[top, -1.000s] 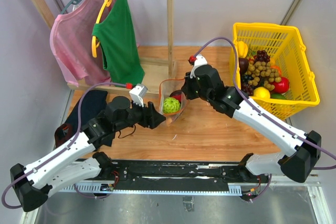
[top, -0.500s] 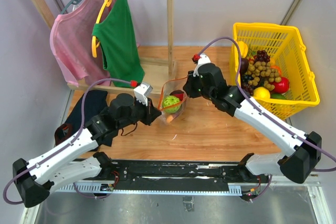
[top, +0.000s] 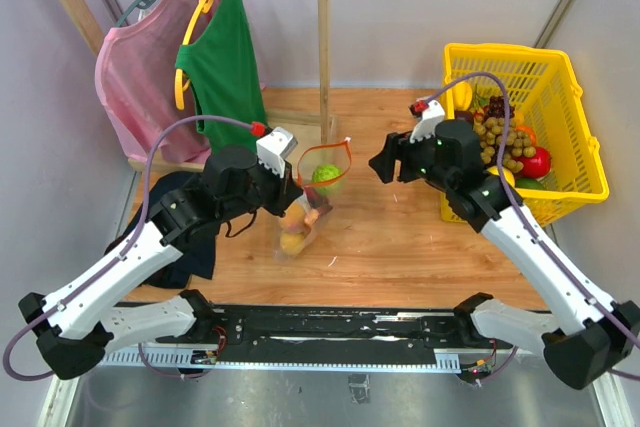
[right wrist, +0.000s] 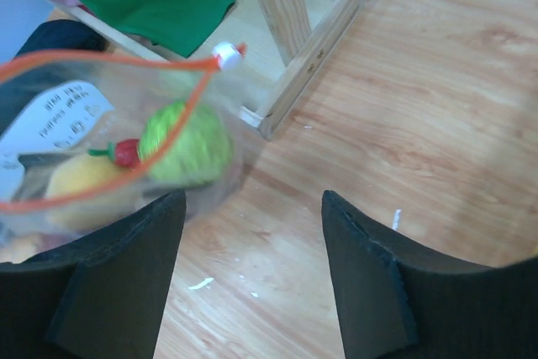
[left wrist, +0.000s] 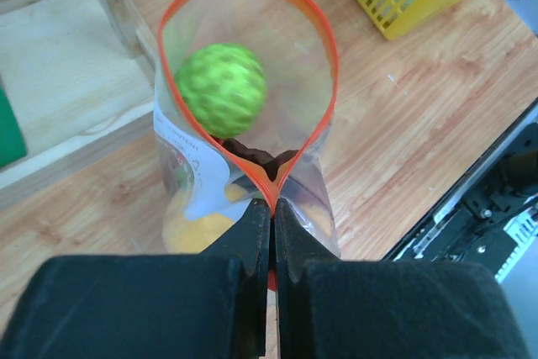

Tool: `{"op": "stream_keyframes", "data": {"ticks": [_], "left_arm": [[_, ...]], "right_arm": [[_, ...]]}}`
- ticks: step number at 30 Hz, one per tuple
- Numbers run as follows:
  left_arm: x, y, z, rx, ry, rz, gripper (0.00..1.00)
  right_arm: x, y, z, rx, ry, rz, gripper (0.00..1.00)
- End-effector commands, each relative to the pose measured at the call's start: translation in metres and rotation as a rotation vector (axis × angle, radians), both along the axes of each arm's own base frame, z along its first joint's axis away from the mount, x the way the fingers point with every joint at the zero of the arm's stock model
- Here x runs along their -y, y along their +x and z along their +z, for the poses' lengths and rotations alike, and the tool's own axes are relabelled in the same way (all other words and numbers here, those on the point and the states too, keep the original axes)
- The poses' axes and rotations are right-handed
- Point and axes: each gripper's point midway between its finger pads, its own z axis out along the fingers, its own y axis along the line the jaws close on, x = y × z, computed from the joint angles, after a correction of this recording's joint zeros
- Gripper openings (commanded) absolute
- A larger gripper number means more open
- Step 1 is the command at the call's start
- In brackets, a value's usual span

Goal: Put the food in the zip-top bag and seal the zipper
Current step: Adjust the zipper food storage bag at the center of the board.

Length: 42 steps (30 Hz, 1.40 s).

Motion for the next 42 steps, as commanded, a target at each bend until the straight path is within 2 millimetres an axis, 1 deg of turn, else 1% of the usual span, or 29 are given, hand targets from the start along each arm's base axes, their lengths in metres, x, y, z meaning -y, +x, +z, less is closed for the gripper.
{"op": "stream_keyframes", "data": {"ticks": [1, 2, 5, 8, 10, 13, 16, 17, 19, 21, 24, 29, 33, 37, 40, 42], "left_arm": [[-0.010, 0.002, 0.010, 0.067, 0.074, -0.006, 0.00], [-0.010, 0.002, 0.011, 0.073, 0.075, -0.012, 0.00], [-0.008, -0.003, 0.011, 0.098, 0.076, -0.058, 0.00], [-0.010, -0.004, 0.010, 0.142, 0.076, -0.076, 0.00], [-0.011, -0.007, 0.008, 0.157, 0.074, -0.092, 0.00], [-0.012, -0.010, 0.001, 0.194, 0.092, -0.135, 0.00], [-0.013, -0.012, -0.006, 0.231, 0.108, -0.162, 0.00], [-0.013, -0.013, -0.007, 0.247, 0.114, -0.175, 0.00], [-0.014, -0.017, -0.007, 0.288, 0.116, -0.206, 0.00], [-0.015, -0.020, -0.009, 0.330, 0.128, -0.243, 0.00], [-0.016, -0.026, -0.012, 0.391, 0.149, -0.299, 0.00], [-0.020, -0.023, -0.010, 0.466, 0.177, -0.302, 0.00], [-0.016, -0.026, -0.018, 0.537, 0.225, -0.384, 0.00], [-0.017, -0.029, -0.017, 0.584, 0.214, -0.398, 0.00], [-0.019, -0.034, -0.012, 0.634, 0.193, -0.403, 0.00], [-0.020, -0.038, -0.015, 0.659, 0.183, -0.418, 0.00]], "right_arm": [[0.015, -0.005, 0.006, 0.156, -0.051, 0.147, 0.68], [0.017, -0.007, 0.005, 0.175, -0.053, 0.172, 0.69], [0.018, -0.011, 0.000, 0.237, -0.053, 0.270, 0.76], [0.004, -0.016, 0.000, 0.318, -0.019, 0.374, 0.78], [-0.006, -0.023, -0.003, 0.325, 0.007, 0.453, 0.78], [-0.012, -0.028, -0.003, 0.351, 0.000, 0.535, 0.79], [-0.017, -0.030, -0.003, 0.365, 0.015, 0.569, 0.79], [-0.018, -0.026, -0.003, 0.452, -0.042, 0.608, 0.81], [-0.022, -0.022, -0.005, 0.497, -0.061, 0.645, 0.83], [-0.027, -0.017, -0.009, 0.516, -0.069, 0.675, 0.83], [-0.031, -0.013, -0.015, 0.520, -0.082, 0.716, 0.80], [-0.032, -0.014, -0.012, 0.538, -0.098, 0.728, 0.79], [-0.034, -0.017, -0.015, 0.558, -0.127, 0.755, 0.79], [-0.037, -0.019, -0.023, 0.579, -0.144, 0.805, 0.79], [-0.037, -0.015, -0.032, 0.598, -0.169, 0.818, 0.79], [-0.040, -0.013, -0.035, 0.601, -0.166, 0.831, 0.79]]}}
